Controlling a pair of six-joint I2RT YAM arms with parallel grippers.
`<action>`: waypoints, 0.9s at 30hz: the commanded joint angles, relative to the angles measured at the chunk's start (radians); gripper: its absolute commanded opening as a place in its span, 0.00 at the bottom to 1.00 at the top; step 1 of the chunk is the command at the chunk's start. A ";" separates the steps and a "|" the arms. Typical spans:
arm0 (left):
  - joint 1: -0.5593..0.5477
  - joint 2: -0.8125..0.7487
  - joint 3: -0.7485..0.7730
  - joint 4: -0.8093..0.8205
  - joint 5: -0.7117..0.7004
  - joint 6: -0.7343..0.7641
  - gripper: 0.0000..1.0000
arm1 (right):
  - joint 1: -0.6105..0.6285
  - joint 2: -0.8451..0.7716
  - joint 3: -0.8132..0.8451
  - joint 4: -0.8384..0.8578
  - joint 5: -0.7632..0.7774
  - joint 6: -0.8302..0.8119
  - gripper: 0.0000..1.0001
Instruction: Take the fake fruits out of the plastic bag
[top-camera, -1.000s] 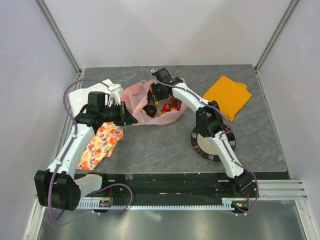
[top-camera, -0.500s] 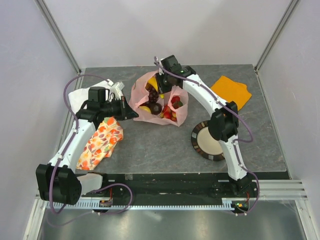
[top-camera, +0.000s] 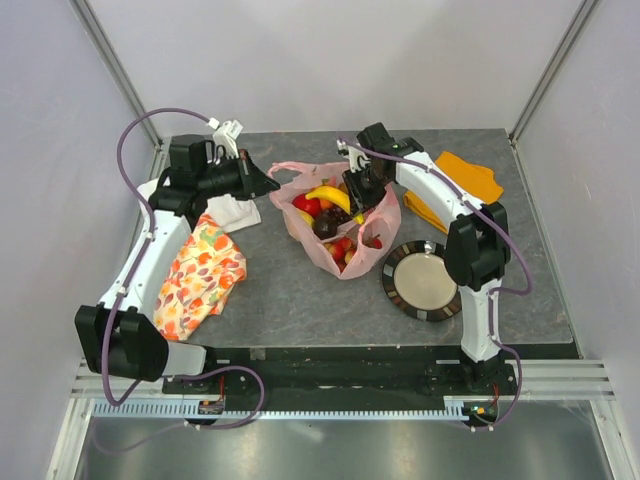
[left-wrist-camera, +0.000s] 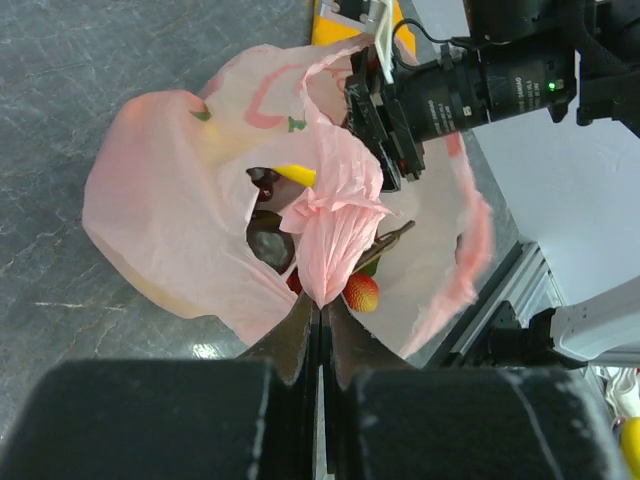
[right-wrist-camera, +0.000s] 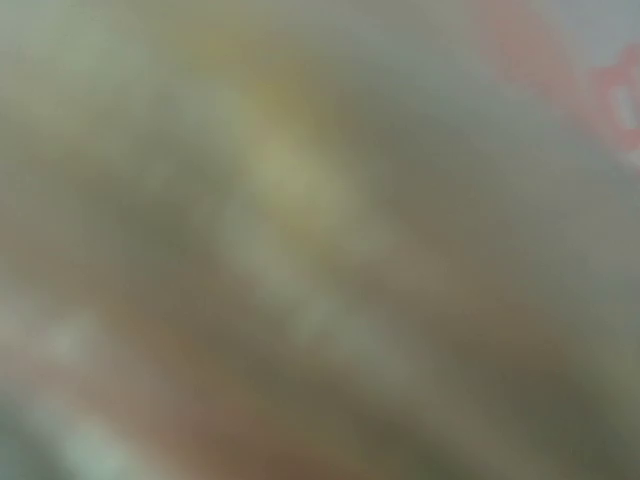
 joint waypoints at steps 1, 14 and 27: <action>0.000 0.021 0.039 0.019 -0.039 -0.037 0.02 | 0.028 -0.010 -0.005 -0.037 -0.019 -0.241 0.19; -0.006 0.020 -0.050 -0.010 -0.026 -0.031 0.02 | 0.028 -0.179 -0.216 0.231 -0.017 -0.481 0.66; -0.006 0.026 -0.082 -0.008 -0.029 -0.023 0.02 | 0.095 0.002 -0.113 0.316 -0.125 -0.637 0.67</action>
